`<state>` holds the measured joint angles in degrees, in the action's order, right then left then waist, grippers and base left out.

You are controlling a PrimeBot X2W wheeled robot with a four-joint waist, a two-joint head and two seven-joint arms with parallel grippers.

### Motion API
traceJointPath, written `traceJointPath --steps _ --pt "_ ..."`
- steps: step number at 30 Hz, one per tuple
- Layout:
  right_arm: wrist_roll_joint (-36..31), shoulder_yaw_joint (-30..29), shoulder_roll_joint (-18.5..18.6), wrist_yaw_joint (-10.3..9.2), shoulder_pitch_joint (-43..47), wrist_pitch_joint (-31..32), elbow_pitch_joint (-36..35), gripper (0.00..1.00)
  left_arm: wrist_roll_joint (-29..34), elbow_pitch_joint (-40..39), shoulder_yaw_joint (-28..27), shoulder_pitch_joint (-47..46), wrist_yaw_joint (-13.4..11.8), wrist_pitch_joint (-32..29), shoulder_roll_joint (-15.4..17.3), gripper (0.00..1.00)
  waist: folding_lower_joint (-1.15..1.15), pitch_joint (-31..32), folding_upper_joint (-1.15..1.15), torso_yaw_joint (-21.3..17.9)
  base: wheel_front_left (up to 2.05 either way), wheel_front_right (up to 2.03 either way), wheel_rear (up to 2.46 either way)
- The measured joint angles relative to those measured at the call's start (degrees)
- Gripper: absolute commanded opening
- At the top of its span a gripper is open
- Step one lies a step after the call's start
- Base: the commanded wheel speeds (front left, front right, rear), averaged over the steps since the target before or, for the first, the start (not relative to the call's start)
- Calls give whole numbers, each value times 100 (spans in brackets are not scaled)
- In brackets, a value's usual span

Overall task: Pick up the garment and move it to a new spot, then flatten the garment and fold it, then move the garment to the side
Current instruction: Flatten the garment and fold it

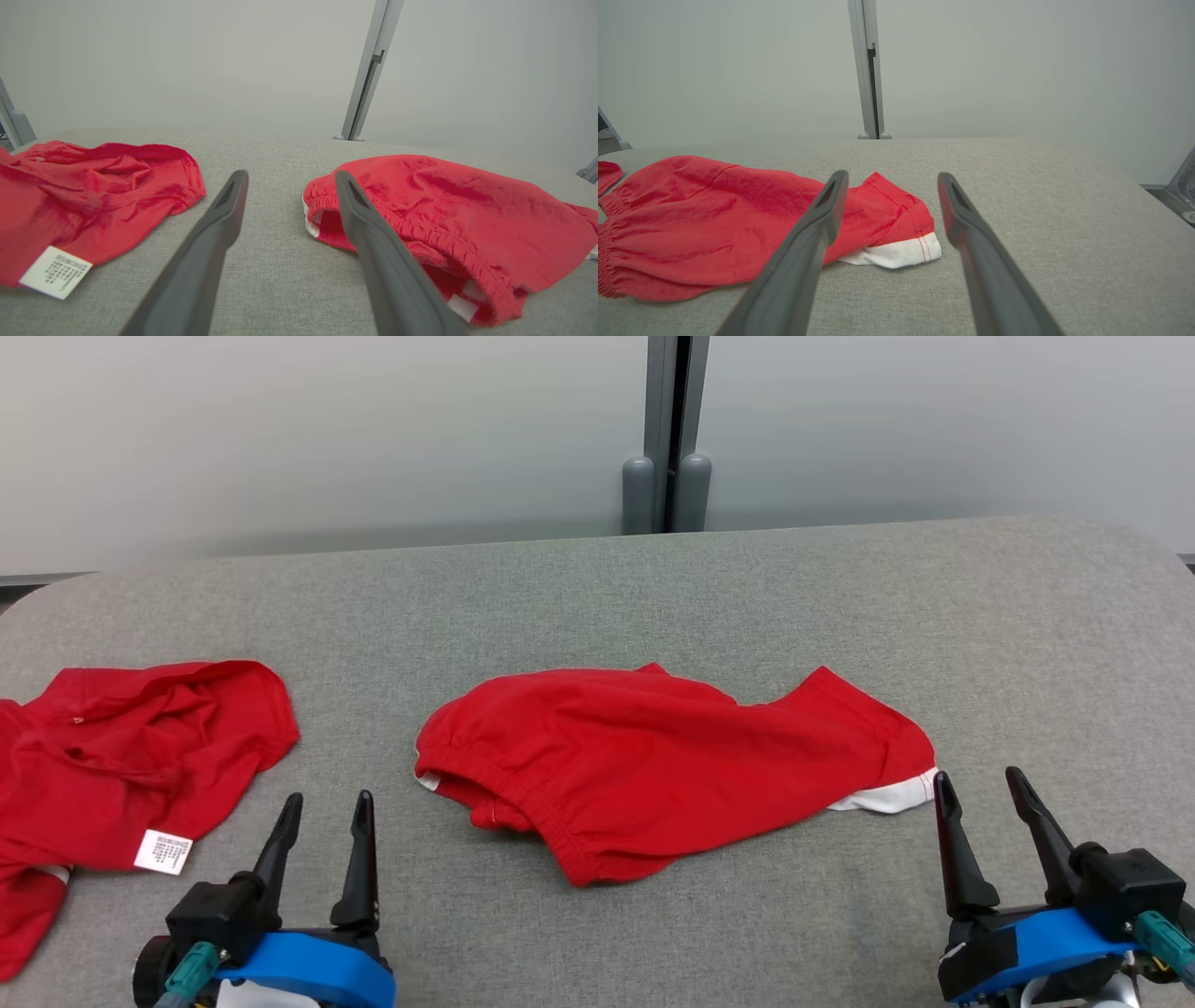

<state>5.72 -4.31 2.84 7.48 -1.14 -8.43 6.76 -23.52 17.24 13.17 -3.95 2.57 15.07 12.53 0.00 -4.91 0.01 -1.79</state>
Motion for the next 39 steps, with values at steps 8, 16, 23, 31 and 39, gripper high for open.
traceJointPath --steps 8,16,23,31,39 --pt "81 101 0 0 1 55 -49 100 -96 -25 664 -130 296 -690 -258 100 0 -62 0 -1 0 0 0" --pt "230 270 0 0 -8 21 25 100 -536 35 1425 -159 428 -1722 -528 100 0 -108 0 -92 0 0 0" --pt "250 349 0 0 -9 -31 109 100 -686 310 1522 -246 450 -1895 -569 100 0 -119 0 -198 0 0 0" --pt "296 415 1 0 -25 -46 140 100 -914 669 1526 -602 454 -1903 -625 100 0 -140 0 -293 0 0 0" --pt "310 424 0 0 -44 -76 143 100 -1196 706 1695 -920 457 -1735 -659 0 0 -183 0 -270 0 0 0"
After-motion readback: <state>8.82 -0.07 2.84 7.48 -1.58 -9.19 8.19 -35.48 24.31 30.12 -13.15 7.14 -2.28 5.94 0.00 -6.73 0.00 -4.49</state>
